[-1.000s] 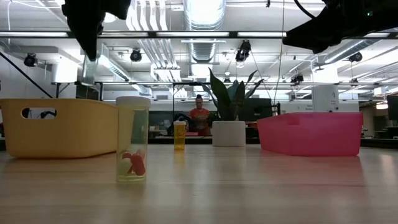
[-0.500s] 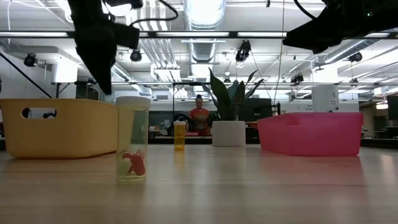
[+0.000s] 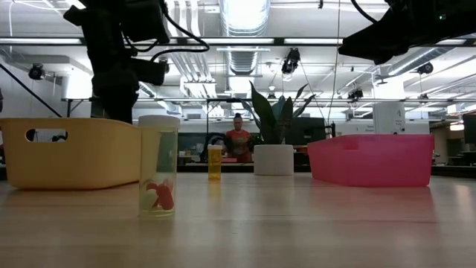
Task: Pick and place medicine bottles into bin by pill shape (circle, oval)
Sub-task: Put the top blue tablet bottle into the yellow bin
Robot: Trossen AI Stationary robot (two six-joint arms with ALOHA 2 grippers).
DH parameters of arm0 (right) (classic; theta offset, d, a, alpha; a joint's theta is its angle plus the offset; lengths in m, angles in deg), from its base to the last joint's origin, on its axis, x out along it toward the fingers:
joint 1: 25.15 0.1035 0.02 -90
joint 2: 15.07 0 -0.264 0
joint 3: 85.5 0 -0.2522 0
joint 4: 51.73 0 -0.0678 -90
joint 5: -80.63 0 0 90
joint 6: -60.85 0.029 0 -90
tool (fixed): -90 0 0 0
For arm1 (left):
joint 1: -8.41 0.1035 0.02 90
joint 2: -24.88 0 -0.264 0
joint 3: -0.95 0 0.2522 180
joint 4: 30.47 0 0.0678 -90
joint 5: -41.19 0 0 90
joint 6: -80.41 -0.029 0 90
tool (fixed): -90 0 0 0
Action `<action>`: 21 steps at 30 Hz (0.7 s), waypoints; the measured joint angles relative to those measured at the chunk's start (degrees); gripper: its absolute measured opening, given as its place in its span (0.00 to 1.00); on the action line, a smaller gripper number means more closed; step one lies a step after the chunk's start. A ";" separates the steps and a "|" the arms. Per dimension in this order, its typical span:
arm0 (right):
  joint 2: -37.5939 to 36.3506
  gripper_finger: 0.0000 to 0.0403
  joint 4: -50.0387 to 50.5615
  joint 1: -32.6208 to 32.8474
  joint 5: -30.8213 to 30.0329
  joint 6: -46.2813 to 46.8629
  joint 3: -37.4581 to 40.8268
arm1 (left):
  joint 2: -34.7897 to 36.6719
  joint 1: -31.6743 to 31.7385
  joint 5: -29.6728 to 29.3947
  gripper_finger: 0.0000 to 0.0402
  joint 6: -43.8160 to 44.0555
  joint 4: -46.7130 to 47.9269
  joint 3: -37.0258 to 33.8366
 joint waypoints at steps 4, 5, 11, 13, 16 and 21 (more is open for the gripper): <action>0.00 0.56 -0.02 0.00 0.00 0.00 0.02 | 0.01 0.00 0.00 0.23 0.04 -1.24 -0.03; 0.00 0.56 0.00 0.01 0.00 0.01 0.02 | 0.01 0.00 0.00 0.23 0.04 -1.54 -0.04; 0.00 0.56 0.00 0.00 0.00 0.02 0.02 | -0.40 0.00 0.00 0.23 0.15 -1.81 -1.24; 0.00 0.56 0.00 0.01 0.00 0.02 0.02 | -0.38 0.00 0.00 0.23 0.18 -2.90 -1.98; 0.00 0.56 0.00 0.00 0.00 0.02 0.02 | -0.38 0.00 0.00 0.23 0.24 -4.08 -3.12; 0.00 0.56 0.02 0.00 0.00 0.02 0.02 | -0.38 0.00 0.02 0.23 0.24 -4.56 -3.58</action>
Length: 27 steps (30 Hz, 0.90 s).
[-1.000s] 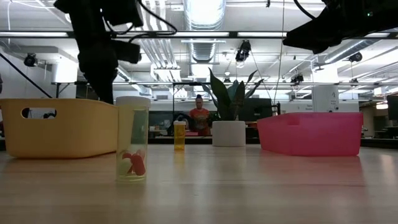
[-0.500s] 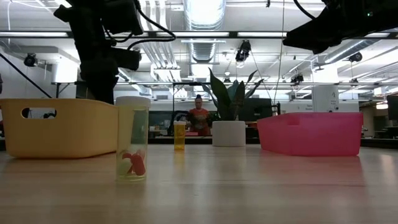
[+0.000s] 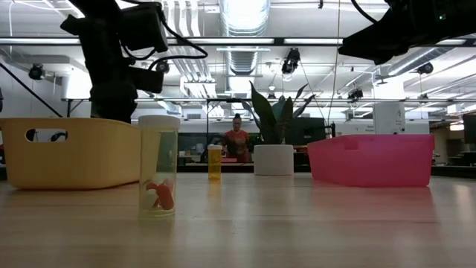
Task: Pick and place medicine bottles into bin by pill shape (circle, oval)
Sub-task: Put the top blue tablet bottle into the yellow bin
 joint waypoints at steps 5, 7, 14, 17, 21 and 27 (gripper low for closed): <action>0.00 0.56 0.00 0.02 0.00 0.00 0.00 | 0.00 0.00 0.00 0.23 -0.02 -0.13 0.00; 0.00 0.56 0.00 0.02 0.00 0.00 0.00 | 0.00 0.00 0.00 0.23 0.00 -0.13 0.00; 0.00 0.56 0.02 0.02 0.00 0.00 0.00 | 0.00 0.00 0.00 0.25 0.00 -0.13 0.00; 0.00 0.56 0.04 0.02 0.00 0.00 0.00 | 0.00 0.00 0.00 0.30 0.02 -0.15 0.00; 0.00 0.56 0.08 0.00 0.00 0.00 0.00 | 0.00 0.00 0.00 0.34 0.02 -0.15 0.00; 0.00 0.56 0.42 0.02 0.00 0.02 0.00 | 0.01 0.00 0.00 0.36 0.04 0.30 0.30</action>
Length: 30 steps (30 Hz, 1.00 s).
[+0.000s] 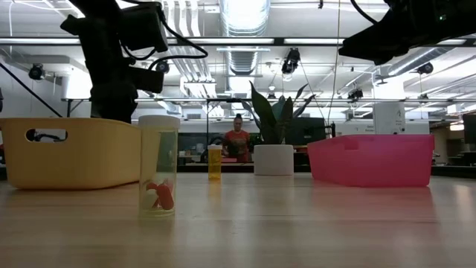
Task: Pick and place medicine bottles into bin by pill shape (circle, oval)
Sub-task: Put the top blue tablet bottle into the yellow bin, then put the top left yellow tablet bottle into the yellow bin
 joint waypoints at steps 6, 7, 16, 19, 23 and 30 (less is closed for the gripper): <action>0.00 0.56 0.00 0.00 0.02 0.44 0.00 | 0.17 0.00 0.01 0.36 -0.04 0.59 1.32; 0.00 0.56 0.00 -0.02 0.02 0.44 0.00 | 0.24 0.00 0.02 0.36 -0.04 0.59 1.39; 0.00 0.56 0.05 0.00 0.02 1.13 0.00 | 0.25 0.00 0.20 0.37 -0.59 0.64 1.58; 0.00 0.56 0.04 -0.01 0.00 1.47 0.00 | 0.44 0.00 0.31 0.37 -2.05 0.64 1.58; 0.00 0.56 0.04 -0.01 0.00 3.04 0.00 | 1.49 0.00 0.35 0.37 -3.50 0.64 1.58; 0.00 0.56 -0.04 -0.02 0.00 6.70 0.00 | 5.81 -0.02 0.39 0.37 -3.61 0.52 1.58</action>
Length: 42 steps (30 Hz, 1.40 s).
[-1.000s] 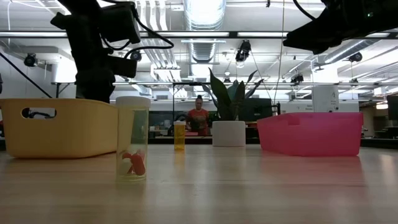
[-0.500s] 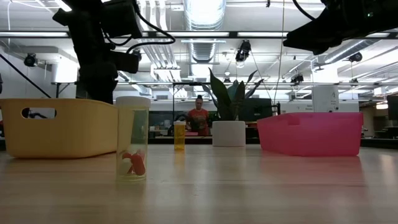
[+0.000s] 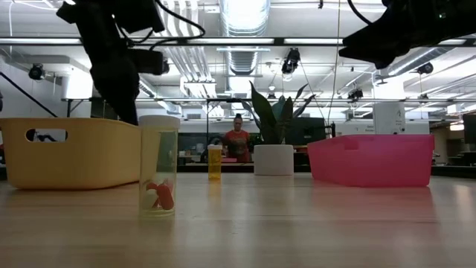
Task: Pick and place medicine bottles into bin by pill shape (circle, oval)
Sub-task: Put the top left yellow tablet bottle into the yellow bin
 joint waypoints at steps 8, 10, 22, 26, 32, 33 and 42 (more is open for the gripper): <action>0.95 0.56 0.01 0.02 -0.10 6.17 0.00 | 6.35 -0.24 0.07 0.37 -2.23 -4.91 0.00; 1.63 0.56 -0.02 0.01 -0.11 7.24 0.00 | 7.66 -0.24 0.09 0.37 -3.73 -7.62 -0.04; 5.61 0.56 0.00 -0.01 -2.11 11.70 0.00 | 16.43 -1.14 0.22 0.37 -13.00 -17.10 -0.46; 5.74 0.56 -0.05 -0.01 -3.45 11.11 0.00 | 18.65 -1.15 -0.13 0.37 -13.22 -17.38 -0.52; 5.66 0.56 0.55 -0.01 -5.58 8.12 -2.61 | 18.89 0.52 -3.19 0.35 -12.37 -18.51 0.36; 5.64 0.56 1.10 -0.01 -6.19 6.48 -3.52 | 18.56 1.76 -3.21 0.35 -11.67 -18.56 0.93; 5.64 0.56 12.55 -1.58 -11.12 -6.52 -13.83 | 13.84 17.86 -2.49 0.26 -4.71 -11.87 4.19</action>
